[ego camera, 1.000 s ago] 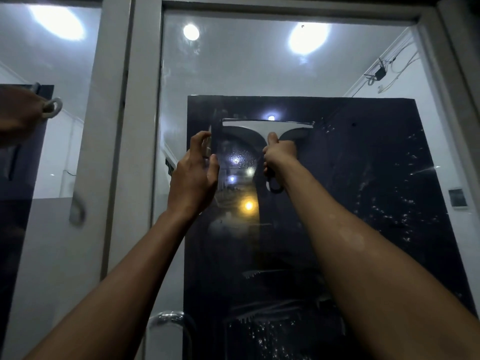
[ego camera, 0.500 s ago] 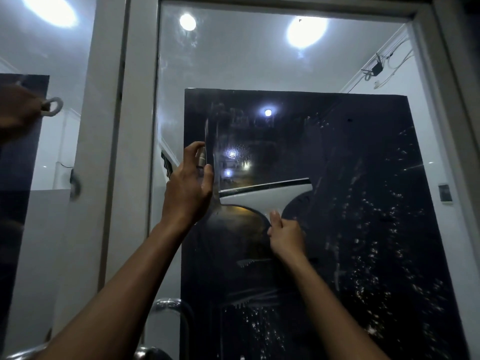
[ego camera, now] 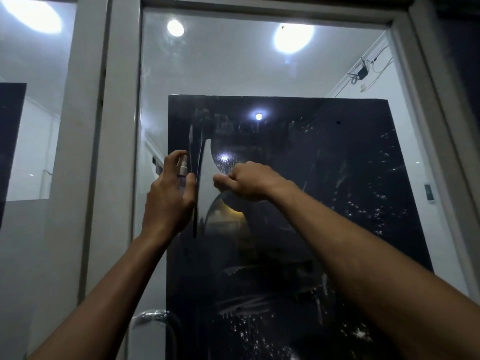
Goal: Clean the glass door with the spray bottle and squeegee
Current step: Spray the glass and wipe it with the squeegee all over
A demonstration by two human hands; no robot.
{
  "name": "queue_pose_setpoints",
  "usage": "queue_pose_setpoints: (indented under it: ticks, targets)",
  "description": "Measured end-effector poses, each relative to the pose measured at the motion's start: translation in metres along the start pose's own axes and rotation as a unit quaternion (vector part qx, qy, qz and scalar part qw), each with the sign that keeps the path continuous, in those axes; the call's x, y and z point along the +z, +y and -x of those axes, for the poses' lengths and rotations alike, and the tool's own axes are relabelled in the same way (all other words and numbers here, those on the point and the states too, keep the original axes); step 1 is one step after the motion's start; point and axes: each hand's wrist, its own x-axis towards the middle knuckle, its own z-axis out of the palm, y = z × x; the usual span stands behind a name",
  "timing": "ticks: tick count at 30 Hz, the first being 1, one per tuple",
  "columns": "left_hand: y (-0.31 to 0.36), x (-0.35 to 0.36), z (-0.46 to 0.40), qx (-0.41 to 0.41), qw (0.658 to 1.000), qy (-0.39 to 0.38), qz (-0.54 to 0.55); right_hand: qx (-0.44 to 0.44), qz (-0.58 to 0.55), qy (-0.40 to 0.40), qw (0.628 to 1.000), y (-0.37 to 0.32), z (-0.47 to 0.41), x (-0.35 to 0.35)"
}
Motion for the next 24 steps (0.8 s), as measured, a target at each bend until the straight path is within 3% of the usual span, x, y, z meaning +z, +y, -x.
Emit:
queue_pose_setpoints:
  ticks: [4, 13, 17, 22, 24]
  targets:
    - [0.003, 0.011, 0.004, -0.003, 1.000, -0.004, 0.008, 0.031, 0.034, -0.086, 0.995, 0.015, -0.008, -0.007]
    - [0.012, 0.033, 0.008, -0.005, 1.000, -0.007, 0.011, 0.151, -0.062, -0.177, 0.971, 0.118, 0.038, -0.040]
    - [0.025, 0.045, 0.009, -0.014, 1.000, 0.007, 0.012, 0.177, -0.059, -0.166, 0.968, 0.165, 0.066, -0.057]
    - [0.045, 0.055, 0.015, -0.025, 1.000, 0.008, 0.003, 0.118, 0.032, -0.122, 0.985, 0.172, 0.073, -0.070]
    - [0.051, 0.054, 0.018, -0.022, 1.000, 0.008, 0.004, 0.106, -0.003, -0.092, 0.990, 0.165, 0.073, -0.070]
